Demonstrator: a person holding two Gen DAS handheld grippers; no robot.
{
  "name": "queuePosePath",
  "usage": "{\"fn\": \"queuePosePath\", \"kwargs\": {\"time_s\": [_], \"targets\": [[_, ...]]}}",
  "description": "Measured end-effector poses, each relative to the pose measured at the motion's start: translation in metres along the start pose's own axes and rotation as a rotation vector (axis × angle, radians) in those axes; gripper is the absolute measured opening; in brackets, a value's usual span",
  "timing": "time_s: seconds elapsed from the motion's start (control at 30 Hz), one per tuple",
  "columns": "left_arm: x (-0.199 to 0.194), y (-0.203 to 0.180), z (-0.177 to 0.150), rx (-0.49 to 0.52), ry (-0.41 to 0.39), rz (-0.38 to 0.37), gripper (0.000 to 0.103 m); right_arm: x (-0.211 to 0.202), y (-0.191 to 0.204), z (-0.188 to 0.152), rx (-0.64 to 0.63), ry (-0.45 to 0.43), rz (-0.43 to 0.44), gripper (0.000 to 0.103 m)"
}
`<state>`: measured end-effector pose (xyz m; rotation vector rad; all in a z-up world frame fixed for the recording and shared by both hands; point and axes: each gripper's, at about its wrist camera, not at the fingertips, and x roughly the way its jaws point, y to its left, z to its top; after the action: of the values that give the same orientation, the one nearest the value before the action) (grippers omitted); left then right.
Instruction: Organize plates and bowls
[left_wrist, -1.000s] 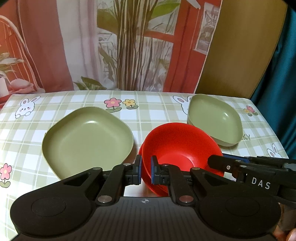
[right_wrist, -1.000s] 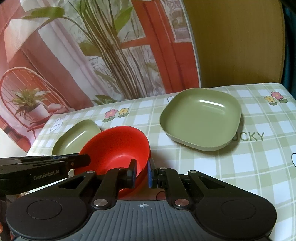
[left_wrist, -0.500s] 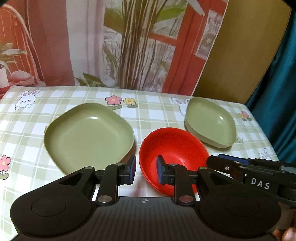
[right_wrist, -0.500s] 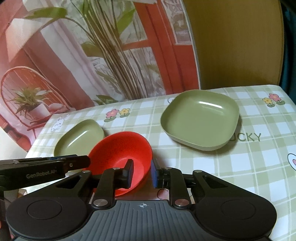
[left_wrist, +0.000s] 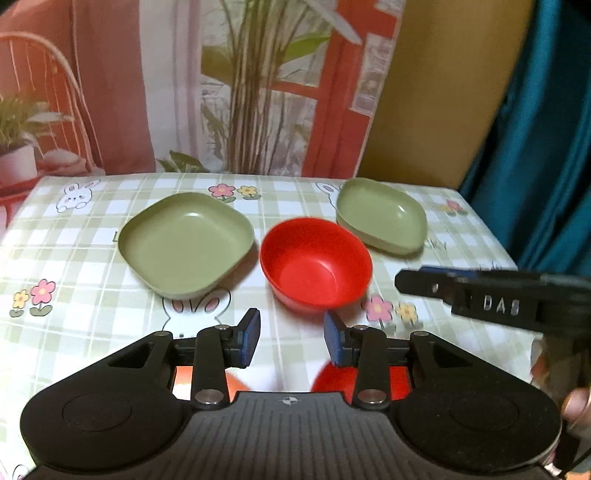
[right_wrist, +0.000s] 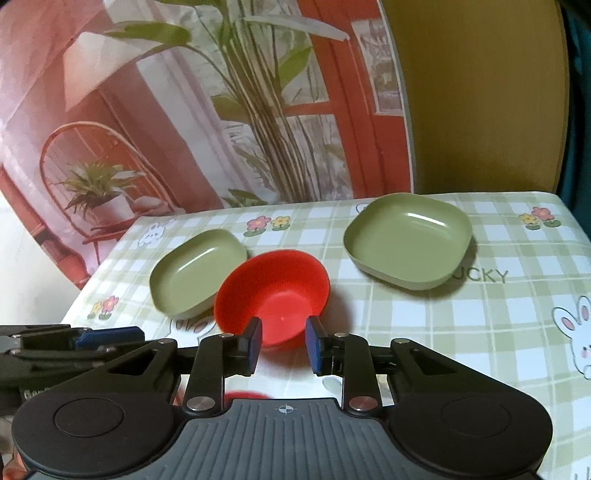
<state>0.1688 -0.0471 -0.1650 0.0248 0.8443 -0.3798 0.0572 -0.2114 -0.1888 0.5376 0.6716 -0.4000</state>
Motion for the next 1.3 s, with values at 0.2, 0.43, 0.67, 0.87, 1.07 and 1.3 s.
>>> {"fn": "queuePosePath", "kwargs": {"time_s": [0.2, 0.43, 0.67, 0.87, 1.07, 1.3], "targets": [[-0.012, -0.003, -0.02, -0.007, 0.004, -0.026, 0.04, -0.018, 0.001, -0.022, -0.021, 0.007, -0.035, 0.025], [-0.01, -0.006, -0.039, -0.026, 0.03, -0.047, 0.04, -0.023, -0.003, -0.048, -0.019, 0.049, -0.062, 0.025], [-0.004, -0.004, -0.047, -0.066, 0.06, -0.066, 0.039, -0.017, -0.007, -0.062, 0.007, 0.08, -0.073, 0.025], [-0.001, -0.006, -0.05, -0.068, 0.072, -0.069, 0.039, -0.012, -0.008, -0.066, 0.017, 0.101, -0.065, 0.024], [0.006, -0.006, -0.053, -0.077, 0.099, -0.072, 0.039, -0.008, -0.008, -0.073, 0.029, 0.117, -0.051, 0.021], [0.009, -0.008, -0.054, -0.072, 0.1, -0.089, 0.039, -0.007, -0.012, -0.074, 0.036, 0.128, -0.048, 0.018]]}}
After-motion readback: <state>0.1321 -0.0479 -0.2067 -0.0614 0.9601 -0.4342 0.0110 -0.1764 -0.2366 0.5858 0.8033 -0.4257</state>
